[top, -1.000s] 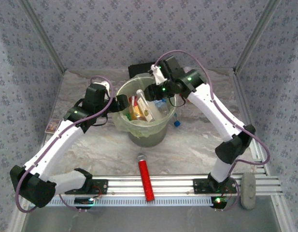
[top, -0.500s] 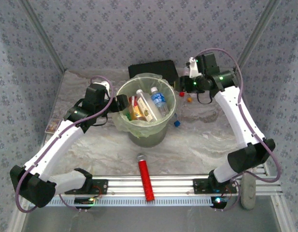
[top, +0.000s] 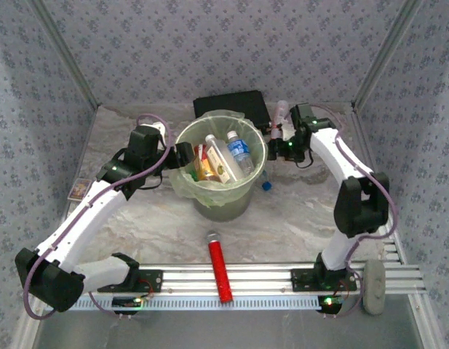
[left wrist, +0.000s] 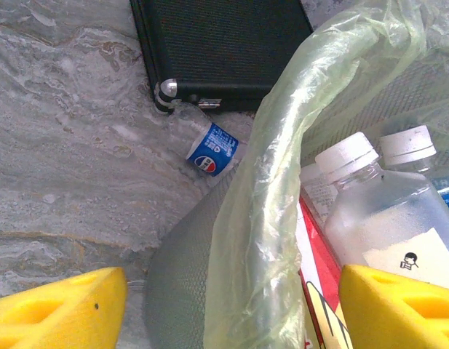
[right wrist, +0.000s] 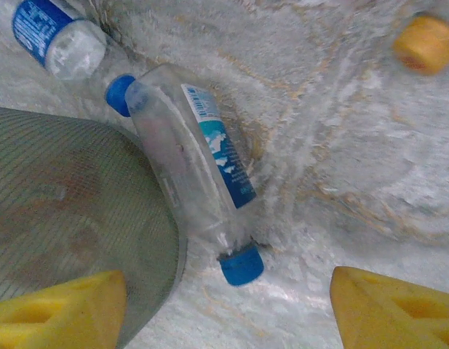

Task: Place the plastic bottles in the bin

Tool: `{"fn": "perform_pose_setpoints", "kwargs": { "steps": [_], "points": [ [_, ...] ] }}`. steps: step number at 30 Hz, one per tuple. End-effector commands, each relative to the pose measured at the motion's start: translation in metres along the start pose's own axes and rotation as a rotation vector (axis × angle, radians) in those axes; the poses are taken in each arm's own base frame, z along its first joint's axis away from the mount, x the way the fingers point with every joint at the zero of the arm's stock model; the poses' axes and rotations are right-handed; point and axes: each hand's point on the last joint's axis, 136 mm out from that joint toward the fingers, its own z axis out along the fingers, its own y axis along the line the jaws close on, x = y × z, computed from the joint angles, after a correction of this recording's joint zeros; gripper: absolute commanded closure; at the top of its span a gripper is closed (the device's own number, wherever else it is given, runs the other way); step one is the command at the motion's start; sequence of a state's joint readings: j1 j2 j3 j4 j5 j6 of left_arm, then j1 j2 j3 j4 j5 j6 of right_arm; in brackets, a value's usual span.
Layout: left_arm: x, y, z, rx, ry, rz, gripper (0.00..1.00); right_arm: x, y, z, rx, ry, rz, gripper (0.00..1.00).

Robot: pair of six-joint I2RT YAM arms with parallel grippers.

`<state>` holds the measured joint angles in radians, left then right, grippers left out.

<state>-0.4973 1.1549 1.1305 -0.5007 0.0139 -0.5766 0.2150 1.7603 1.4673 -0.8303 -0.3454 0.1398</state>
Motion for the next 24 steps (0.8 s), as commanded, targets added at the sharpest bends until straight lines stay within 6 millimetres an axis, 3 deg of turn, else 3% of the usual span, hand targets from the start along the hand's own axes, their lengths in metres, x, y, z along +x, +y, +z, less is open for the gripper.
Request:
{"fn": "perform_pose_setpoints", "kwargs": {
  "steps": [1,13,20,24],
  "points": [
    [-0.012,-0.011,-0.005,0.027,-0.02,0.004,0.23,-0.008,0.012,0.027,-0.07,0.015,-0.031,0.2],
    [-0.013,-0.01,-0.001,0.019,-0.018,0.007,0.23,-0.02,0.029,0.082,-0.061,0.108,-0.052,0.12],
    [-0.015,-0.012,-0.002,0.025,-0.026,0.004,0.23,-0.019,0.023,0.108,-0.038,0.147,-0.022,0.12],
    [-0.015,-0.012,-0.003,0.024,-0.025,0.004,0.23,-0.015,0.009,0.112,0.017,0.158,-0.004,0.14]
  ]
}}
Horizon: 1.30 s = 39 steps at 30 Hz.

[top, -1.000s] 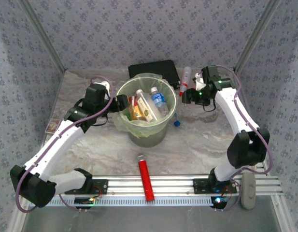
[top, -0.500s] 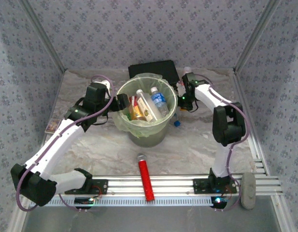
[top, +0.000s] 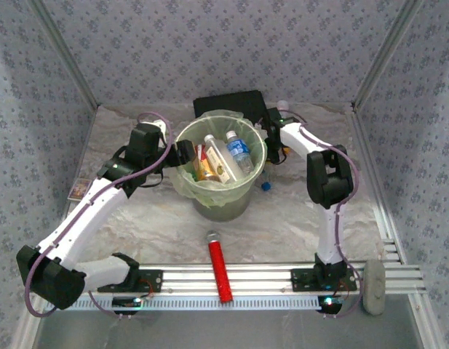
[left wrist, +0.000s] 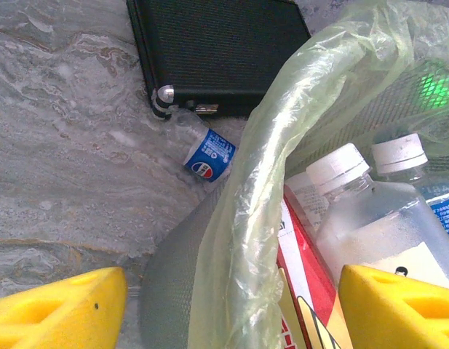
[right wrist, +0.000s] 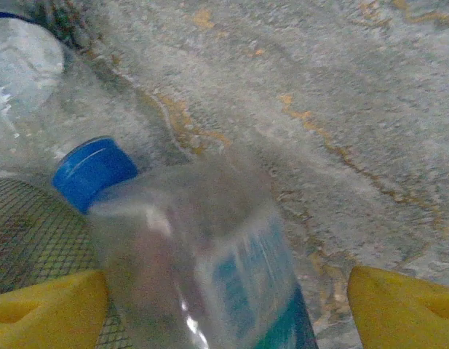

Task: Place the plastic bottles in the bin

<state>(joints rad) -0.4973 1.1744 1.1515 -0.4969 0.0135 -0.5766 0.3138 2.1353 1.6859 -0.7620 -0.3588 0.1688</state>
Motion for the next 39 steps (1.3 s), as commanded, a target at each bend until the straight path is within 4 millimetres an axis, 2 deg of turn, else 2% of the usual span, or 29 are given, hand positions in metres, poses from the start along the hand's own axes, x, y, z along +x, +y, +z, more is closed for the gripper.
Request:
{"fn": "perform_pose_setpoints", "kwargs": {
  "steps": [1,5,13,18,26,31,35,39],
  "points": [
    [-0.01,-0.009,-0.005,0.024,-0.021,0.003,0.23,0.011,-0.011,0.006,0.053,0.039,0.038,0.15],
    [-0.009,-0.008,-0.007,0.021,-0.025,0.0,0.24,0.019,-0.027,-0.002,0.05,0.012,0.079,0.2],
    [-0.009,-0.007,-0.009,0.02,-0.03,-0.003,0.24,0.048,-0.061,-0.018,0.078,0.002,0.163,0.24],
    [-0.008,-0.007,-0.008,0.021,-0.029,-0.006,0.24,0.054,-0.074,-0.025,0.101,-0.011,0.189,0.34],
    [-0.008,-0.008,-0.007,0.024,-0.024,-0.006,0.24,0.052,-0.074,-0.035,0.098,-0.038,0.192,0.51],
    [-0.007,-0.01,-0.001,0.03,-0.01,-0.007,0.23,0.05,-0.073,-0.042,0.07,-0.044,0.208,0.53],
    [-0.01,-0.013,-0.001,0.043,-0.017,-0.008,0.24,0.047,-0.07,-0.058,0.051,-0.069,0.208,0.54],
    [-0.011,-0.014,-0.002,0.046,-0.016,-0.003,0.24,0.043,-0.052,-0.093,0.006,-0.117,0.187,0.56]
  ]
}}
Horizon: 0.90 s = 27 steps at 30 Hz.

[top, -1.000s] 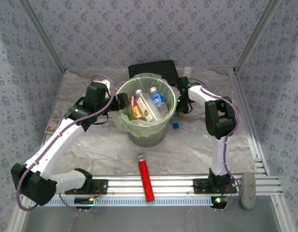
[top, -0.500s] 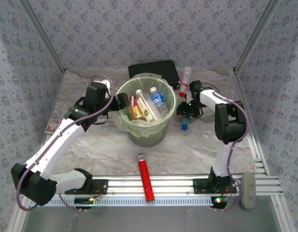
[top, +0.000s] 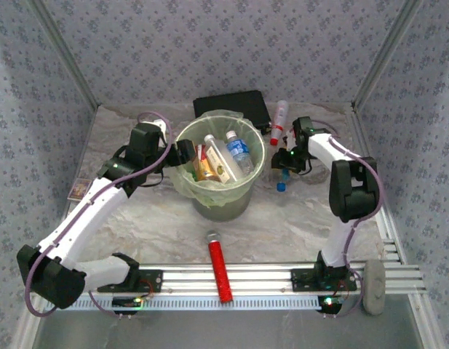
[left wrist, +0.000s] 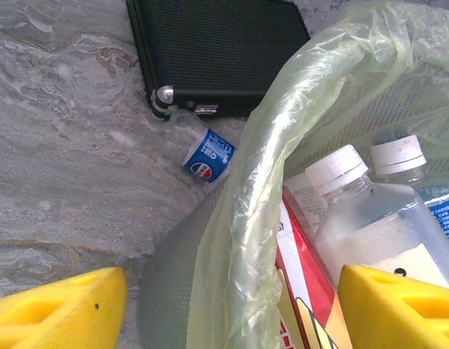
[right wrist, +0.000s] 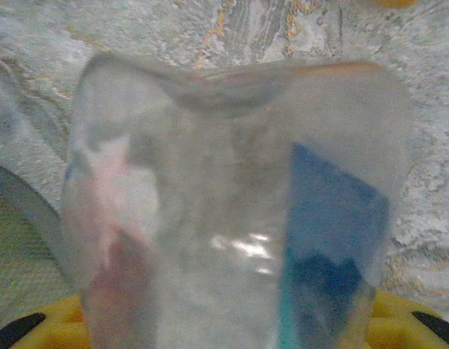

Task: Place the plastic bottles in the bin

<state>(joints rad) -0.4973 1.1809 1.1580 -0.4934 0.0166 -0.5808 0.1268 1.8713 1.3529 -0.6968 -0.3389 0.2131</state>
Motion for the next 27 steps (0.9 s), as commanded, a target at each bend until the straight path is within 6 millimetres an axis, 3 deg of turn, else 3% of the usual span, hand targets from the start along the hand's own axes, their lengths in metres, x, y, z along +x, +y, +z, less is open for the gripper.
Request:
{"fn": "perform_pose_setpoints", "kwargs": {
  "steps": [1,9,15,22,27],
  "points": [
    [-0.01,-0.013,-0.004,0.043,-0.018,0.001,0.24,-0.002,0.025,-0.05,-0.066,-0.053,-0.032,0.56],
    [-0.018,-0.022,-0.011,0.071,-0.04,0.009,0.24,-0.001,0.07,-0.169,-0.136,-0.261,-0.099,0.58],
    [-0.032,-0.035,-0.027,0.109,-0.07,0.036,0.21,-0.001,0.12,-0.235,-0.262,-0.387,-0.152,0.6],
    [-0.045,-0.035,-0.056,0.103,-0.139,0.061,0.16,0.003,0.204,-0.262,-0.364,-0.427,-0.319,0.61],
    [-0.035,-0.019,-0.063,0.083,-0.17,0.022,0.3,0.006,0.266,-0.252,-0.436,-0.394,-0.432,0.62]
  ]
}}
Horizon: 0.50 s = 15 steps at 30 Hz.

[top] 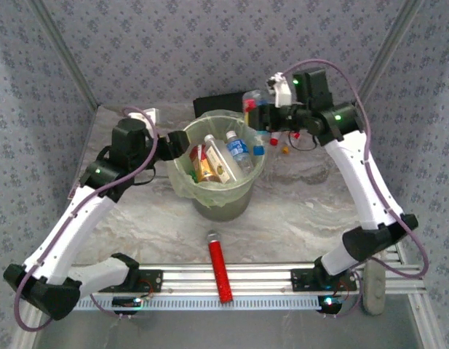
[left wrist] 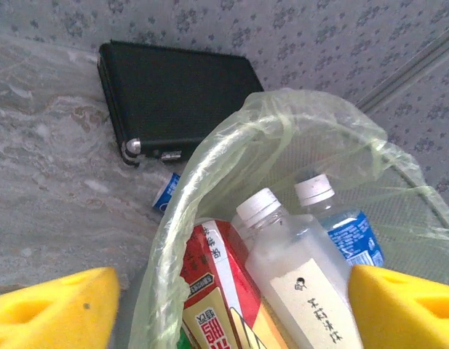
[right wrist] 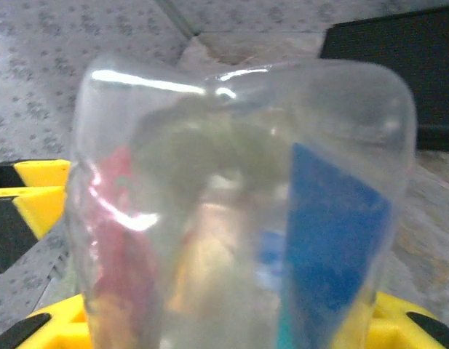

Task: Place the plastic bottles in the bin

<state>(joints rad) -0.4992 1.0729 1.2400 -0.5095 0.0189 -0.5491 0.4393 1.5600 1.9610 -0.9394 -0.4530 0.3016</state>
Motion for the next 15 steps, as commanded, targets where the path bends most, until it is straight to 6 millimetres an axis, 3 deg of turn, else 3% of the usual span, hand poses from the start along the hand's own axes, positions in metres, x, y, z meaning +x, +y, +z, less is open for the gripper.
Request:
{"fn": "perform_pose_setpoints", "kwargs": {
  "steps": [1,6,15],
  "points": [
    [0.006,0.009,-0.009,-0.016,-0.027,-0.022,0.34,-0.002,0.024,0.025,-0.045,0.039,-0.014,0.61],
    [0.022,0.018,-0.007,-0.02,-0.007,-0.072,0.49,0.007,0.061,0.061,-0.116,0.107,-0.061,0.61],
    [0.037,0.025,0.004,-0.024,0.022,-0.099,0.53,0.042,0.075,0.099,-0.143,0.233,-0.013,0.6]
  ]
}}
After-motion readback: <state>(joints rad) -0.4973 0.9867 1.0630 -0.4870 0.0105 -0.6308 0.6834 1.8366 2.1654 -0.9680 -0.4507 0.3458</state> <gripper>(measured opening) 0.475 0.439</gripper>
